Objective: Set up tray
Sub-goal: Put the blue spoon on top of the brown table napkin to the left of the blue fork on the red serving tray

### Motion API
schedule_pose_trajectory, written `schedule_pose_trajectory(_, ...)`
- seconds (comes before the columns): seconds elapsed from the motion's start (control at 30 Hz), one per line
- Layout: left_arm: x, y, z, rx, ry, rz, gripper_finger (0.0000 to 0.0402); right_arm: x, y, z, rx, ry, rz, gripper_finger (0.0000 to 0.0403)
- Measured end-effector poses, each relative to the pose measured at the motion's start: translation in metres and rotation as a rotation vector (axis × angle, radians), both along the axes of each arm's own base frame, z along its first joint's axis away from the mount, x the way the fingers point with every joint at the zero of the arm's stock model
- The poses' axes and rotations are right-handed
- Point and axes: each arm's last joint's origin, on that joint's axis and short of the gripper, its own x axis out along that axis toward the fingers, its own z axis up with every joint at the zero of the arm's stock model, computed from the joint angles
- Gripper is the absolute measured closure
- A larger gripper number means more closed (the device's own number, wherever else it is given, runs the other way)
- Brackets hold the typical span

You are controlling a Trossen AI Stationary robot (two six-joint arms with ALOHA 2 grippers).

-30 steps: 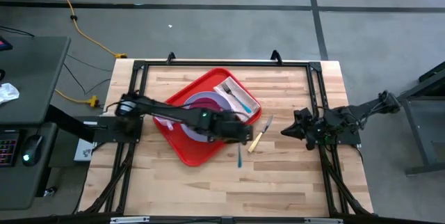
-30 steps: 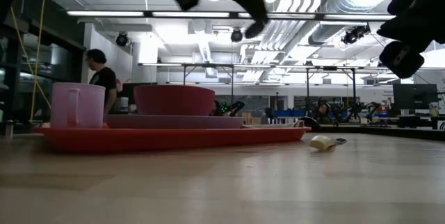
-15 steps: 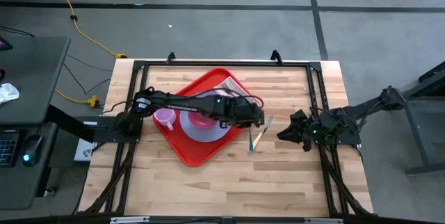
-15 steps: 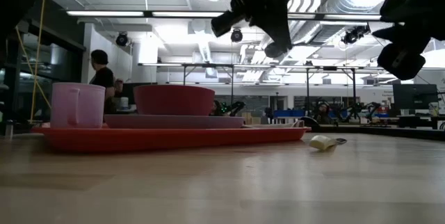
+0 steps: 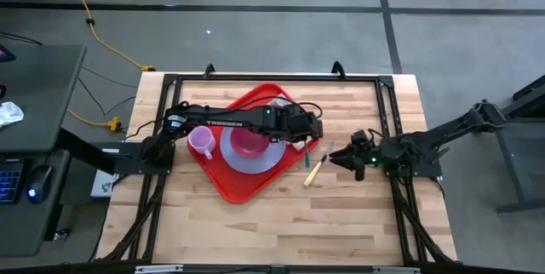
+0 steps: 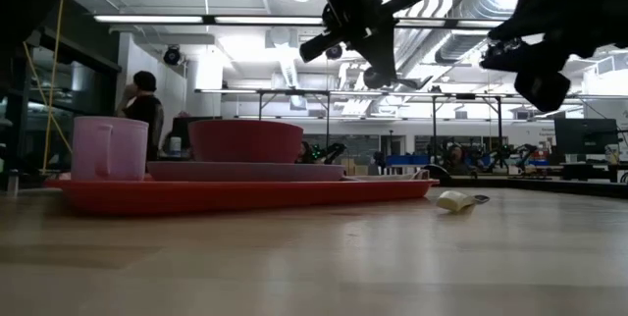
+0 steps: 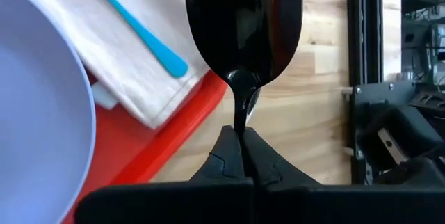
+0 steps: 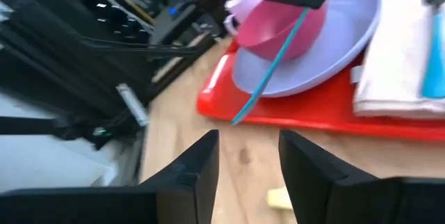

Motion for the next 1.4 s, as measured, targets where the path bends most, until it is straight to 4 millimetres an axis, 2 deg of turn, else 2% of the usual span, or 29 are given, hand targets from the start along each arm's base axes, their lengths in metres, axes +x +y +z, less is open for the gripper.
schedule_pose_trajectory(0.43, -0.002, 0.009, -0.001, 0.054, 0.036, 0.014, 0.0391, 0.060, -0.017, 0.021, -0.132, 0.199, -0.051, 0.0251)
schedule_pose_trajectory(0.63, -0.004, 0.009, -0.003, 0.059, 0.060, 0.020, 0.0391, 0.082, -0.021, 0.023, -0.143, 0.241, -0.078, 0.0243)
schedule_pose_trajectory(0.73, -0.004, 0.009, -0.002, 0.072, 0.060, 0.030, 0.0391, 0.089, -0.023, 0.018, -0.159, 0.275, -0.083, 0.0240)
schedule_pose_trajectory(0.87, -0.004, 0.012, -0.002, 0.077, 0.048, 0.039, 0.0391, 0.095, -0.027, 0.012, -0.163, 0.307, -0.100, 0.0241)
schedule_pose_trajectory(1.2, -0.002, 0.013, -0.001, 0.078, 0.024, 0.042, 0.0391, 0.097, -0.038, 0.012, -0.171, 0.301, -0.157, 0.0239)
schedule_pose_trajectory(1.4, -0.002, 0.013, 0.000, 0.089, 0.019, 0.051, 0.0391, 0.098, -0.042, 0.013, -0.175, 0.296, -0.155, 0.0253)
